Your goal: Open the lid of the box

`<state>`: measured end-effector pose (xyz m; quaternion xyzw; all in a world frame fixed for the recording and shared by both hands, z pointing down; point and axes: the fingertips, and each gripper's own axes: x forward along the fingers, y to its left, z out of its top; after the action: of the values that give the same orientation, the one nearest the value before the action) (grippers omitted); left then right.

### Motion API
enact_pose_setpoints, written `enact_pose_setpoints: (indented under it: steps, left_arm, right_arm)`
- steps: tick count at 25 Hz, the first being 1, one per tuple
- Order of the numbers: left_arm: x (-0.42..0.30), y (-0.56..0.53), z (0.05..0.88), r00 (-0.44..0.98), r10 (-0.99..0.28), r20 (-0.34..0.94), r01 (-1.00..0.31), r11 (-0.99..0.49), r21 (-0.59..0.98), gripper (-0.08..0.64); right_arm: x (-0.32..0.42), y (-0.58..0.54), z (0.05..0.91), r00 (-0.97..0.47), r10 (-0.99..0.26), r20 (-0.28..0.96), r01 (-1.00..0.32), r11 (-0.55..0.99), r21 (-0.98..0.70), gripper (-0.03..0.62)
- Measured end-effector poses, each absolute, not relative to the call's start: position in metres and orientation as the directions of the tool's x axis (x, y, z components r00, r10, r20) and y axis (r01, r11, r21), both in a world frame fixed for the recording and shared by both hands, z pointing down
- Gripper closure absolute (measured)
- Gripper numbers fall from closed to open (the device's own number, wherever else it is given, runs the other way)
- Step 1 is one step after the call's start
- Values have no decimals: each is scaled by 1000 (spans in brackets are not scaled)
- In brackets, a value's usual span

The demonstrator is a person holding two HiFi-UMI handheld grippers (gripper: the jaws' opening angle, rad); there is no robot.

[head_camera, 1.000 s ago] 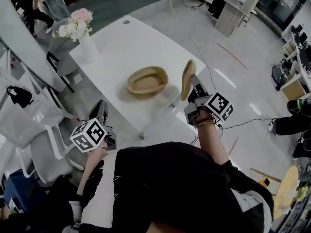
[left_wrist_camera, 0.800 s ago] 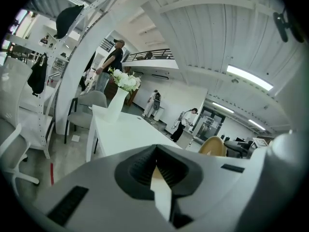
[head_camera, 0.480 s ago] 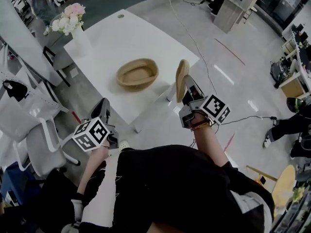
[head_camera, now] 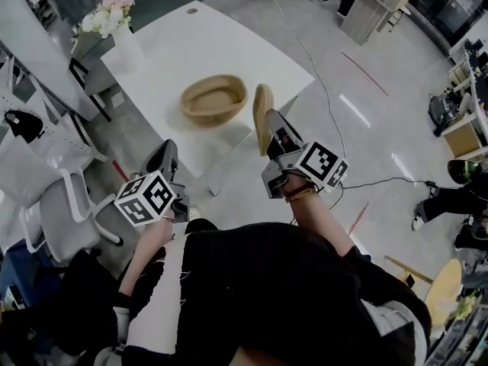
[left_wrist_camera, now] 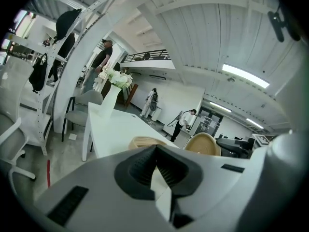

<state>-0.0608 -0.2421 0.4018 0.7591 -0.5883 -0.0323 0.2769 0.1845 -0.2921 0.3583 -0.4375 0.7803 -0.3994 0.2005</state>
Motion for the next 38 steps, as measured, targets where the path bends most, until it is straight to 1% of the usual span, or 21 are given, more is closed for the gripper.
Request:
enact_pose_setpoints:
  steps: [5, 9, 21, 38]
  left_arm:
    - [-51, -243, 381, 316, -921, 226, -876, -193, 442, 549]
    - [-45, -236, 374, 317, -928, 198, -876, -206, 436, 549]
    - [-29, -219, 380, 331, -923, 197, -864, -212, 457, 549]
    - [-34, -203, 386, 322, -924, 207, -868, -201, 454, 549]
  right_arm:
    - [166, -284, 346, -558, -830, 16, -525, 338, -781, 531]
    - [156, -275, 346, -580, -814, 25, -540, 361, -760, 531]
    - [150, -257, 358, -615, -784, 83, -578, 377, -723, 532]
    - [136, -238, 382, -636, -757, 150, -612, 376, -696, 532]
